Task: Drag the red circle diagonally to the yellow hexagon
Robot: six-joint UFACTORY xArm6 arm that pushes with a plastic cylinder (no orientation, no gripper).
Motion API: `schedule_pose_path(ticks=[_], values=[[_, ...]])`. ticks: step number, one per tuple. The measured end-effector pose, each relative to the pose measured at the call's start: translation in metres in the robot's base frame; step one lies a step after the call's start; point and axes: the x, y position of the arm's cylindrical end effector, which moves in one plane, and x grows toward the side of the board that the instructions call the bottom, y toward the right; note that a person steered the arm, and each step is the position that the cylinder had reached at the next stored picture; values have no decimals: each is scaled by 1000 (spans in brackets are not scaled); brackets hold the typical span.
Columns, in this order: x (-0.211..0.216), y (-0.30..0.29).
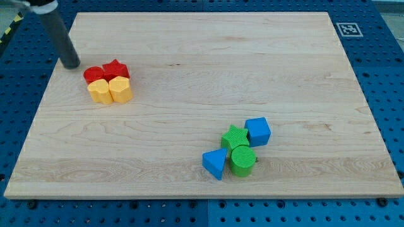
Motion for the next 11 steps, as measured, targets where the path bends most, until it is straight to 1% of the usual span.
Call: schedule_pose_path(ticks=[1, 3, 4, 5, 6, 7, 8, 9, 10, 11], values=[[29, 3], [23, 120], [9, 129], [19, 126], [22, 141], [22, 189], [39, 233], [82, 241], [93, 226], [62, 187]])
